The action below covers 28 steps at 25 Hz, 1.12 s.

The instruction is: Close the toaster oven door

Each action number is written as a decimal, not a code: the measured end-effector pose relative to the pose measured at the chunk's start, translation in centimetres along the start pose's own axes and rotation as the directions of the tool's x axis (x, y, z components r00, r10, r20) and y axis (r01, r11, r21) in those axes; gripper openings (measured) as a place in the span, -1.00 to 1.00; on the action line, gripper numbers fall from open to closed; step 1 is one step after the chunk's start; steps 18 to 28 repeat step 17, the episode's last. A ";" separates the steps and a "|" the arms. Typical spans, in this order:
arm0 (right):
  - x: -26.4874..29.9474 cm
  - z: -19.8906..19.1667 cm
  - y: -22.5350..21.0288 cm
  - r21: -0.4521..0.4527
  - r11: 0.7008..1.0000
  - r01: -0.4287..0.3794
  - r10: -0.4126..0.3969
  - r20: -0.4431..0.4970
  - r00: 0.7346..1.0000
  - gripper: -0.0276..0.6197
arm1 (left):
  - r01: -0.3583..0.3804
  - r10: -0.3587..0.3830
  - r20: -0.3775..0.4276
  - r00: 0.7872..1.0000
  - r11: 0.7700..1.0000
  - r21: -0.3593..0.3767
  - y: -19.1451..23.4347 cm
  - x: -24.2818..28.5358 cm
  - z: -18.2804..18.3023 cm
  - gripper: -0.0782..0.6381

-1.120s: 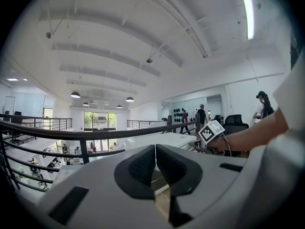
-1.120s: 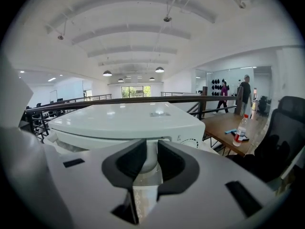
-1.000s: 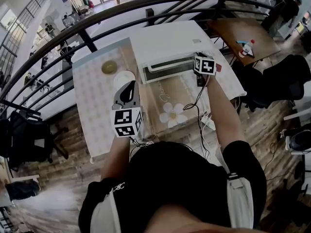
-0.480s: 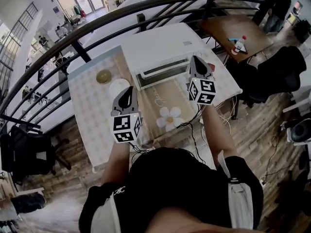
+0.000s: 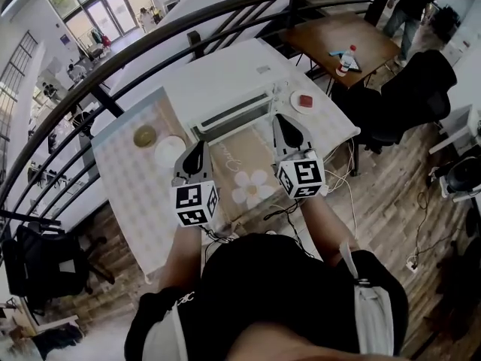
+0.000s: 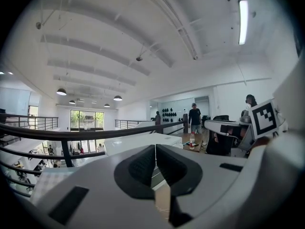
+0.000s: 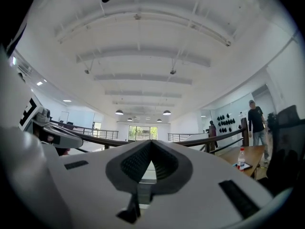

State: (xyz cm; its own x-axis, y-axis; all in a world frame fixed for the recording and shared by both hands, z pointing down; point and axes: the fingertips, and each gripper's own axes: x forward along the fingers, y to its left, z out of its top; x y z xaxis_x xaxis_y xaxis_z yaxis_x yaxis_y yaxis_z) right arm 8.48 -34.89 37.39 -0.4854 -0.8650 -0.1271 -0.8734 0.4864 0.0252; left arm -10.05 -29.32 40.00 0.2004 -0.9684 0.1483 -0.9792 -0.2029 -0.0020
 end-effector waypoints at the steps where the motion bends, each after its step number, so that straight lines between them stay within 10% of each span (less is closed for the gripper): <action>1: 0.0 0.1 0.1 -0.009 1.000 -0.005 0.005 0.000 1.000 -0.91 | 0.002 -0.002 0.000 1.000 1.000 -0.001 -0.1 0.0 -0.1 -0.73; 28: -0.8 0.7 1.1 -0.014 1.000 -0.026 0.026 -0.001 1.000 -0.91 | 0.010 -0.010 0.010 1.000 1.000 0.000 -0.2 -0.7 0.1 -0.73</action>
